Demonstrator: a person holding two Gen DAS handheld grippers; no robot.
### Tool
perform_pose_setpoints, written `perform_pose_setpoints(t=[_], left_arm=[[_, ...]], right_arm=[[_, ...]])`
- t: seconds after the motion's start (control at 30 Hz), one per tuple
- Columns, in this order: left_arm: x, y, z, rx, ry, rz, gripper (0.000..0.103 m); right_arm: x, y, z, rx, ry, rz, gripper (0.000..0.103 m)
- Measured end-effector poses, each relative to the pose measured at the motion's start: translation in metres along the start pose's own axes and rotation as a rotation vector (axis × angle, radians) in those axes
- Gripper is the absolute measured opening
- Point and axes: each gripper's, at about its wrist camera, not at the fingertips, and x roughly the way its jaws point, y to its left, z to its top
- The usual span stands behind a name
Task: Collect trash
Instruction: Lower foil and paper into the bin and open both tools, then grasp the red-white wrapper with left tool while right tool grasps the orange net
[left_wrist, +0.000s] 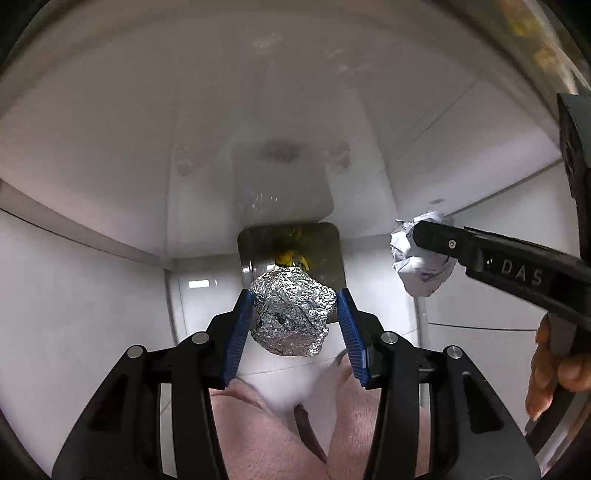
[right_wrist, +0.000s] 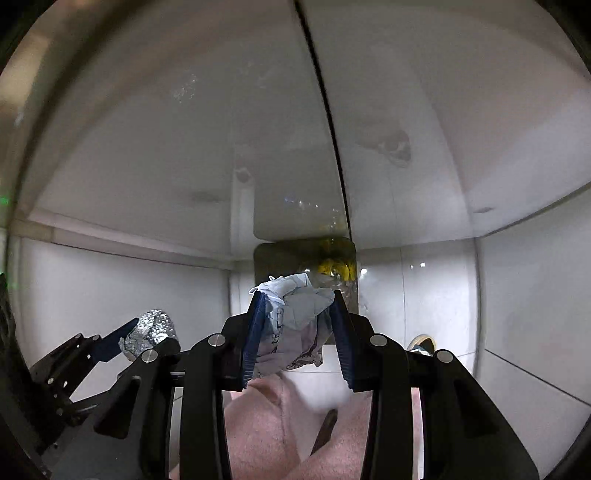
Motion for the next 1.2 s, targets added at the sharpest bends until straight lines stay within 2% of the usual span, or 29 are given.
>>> perform_pose_setpoints(t=[0.27,0.53,0.63,0.87,1.0,1.1,1.2], left_arm=[[0.051,0.008,0.007,-0.015,0.057,0.008,0.045],[0.066,0.007,0.013,-0.01,0.088,-0.016,0.046],[0.06,0.005,0.013,-0.005,0.081,-0.019,0.056],[0.04,0.01,0.013,-0.012,0.053,0.008,0.068],[0.018,0.015,0.012,-0.025,0.034,0.016,0.073],[-0.006,0.016,0.015,-0.03,0.006,0.016,0.078],[-0.036,0.016,0.017,-0.02,-0.037,0.028,0.082]], right_arm=[[0.044,-0.011,0.003,0.062,0.043,-0.015,0.039],[0.051,-0.011,0.005,0.086,0.047,0.004,0.044],[0.05,-0.01,0.007,0.091,0.041,0.006,0.055],[0.032,-0.012,0.007,0.093,0.007,-0.01,0.064],[0.01,-0.01,0.006,0.053,-0.025,-0.033,0.066],[-0.015,-0.01,0.001,0.028,-0.064,-0.054,0.083],[-0.048,-0.01,0.0,0.015,-0.108,-0.044,0.088]])
